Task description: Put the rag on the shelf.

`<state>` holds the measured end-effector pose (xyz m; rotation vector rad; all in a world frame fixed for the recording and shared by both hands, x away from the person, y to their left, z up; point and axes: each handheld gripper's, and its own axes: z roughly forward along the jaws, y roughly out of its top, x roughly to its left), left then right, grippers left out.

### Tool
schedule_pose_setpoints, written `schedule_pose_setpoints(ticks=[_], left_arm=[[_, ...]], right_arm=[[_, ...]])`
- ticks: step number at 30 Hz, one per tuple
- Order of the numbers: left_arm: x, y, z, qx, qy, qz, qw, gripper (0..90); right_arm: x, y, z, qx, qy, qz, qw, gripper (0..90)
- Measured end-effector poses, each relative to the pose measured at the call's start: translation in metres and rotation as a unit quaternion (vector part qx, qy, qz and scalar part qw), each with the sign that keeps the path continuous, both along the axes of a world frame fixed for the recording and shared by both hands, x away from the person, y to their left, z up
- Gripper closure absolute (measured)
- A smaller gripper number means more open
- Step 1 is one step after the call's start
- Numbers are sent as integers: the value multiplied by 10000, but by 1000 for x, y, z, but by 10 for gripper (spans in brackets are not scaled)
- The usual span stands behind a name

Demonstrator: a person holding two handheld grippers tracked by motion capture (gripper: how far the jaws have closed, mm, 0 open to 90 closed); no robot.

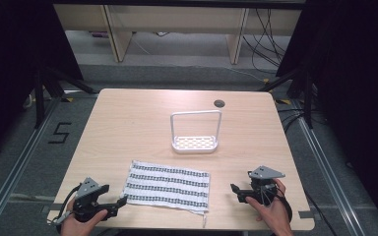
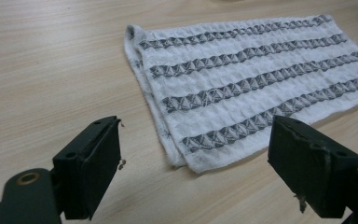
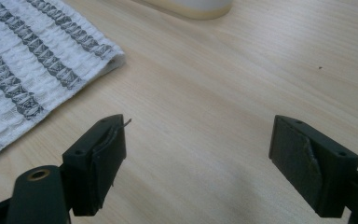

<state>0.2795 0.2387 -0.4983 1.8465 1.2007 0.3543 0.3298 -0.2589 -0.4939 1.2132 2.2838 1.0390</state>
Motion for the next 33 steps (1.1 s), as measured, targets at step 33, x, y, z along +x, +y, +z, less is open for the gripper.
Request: schedule_pose_setpoints(ticks=[33], left_arm=[[-2,-67,8,-355,30,-958,9948,173]], right_arm=[[14,18,16,175,-82,334,9993,309]])
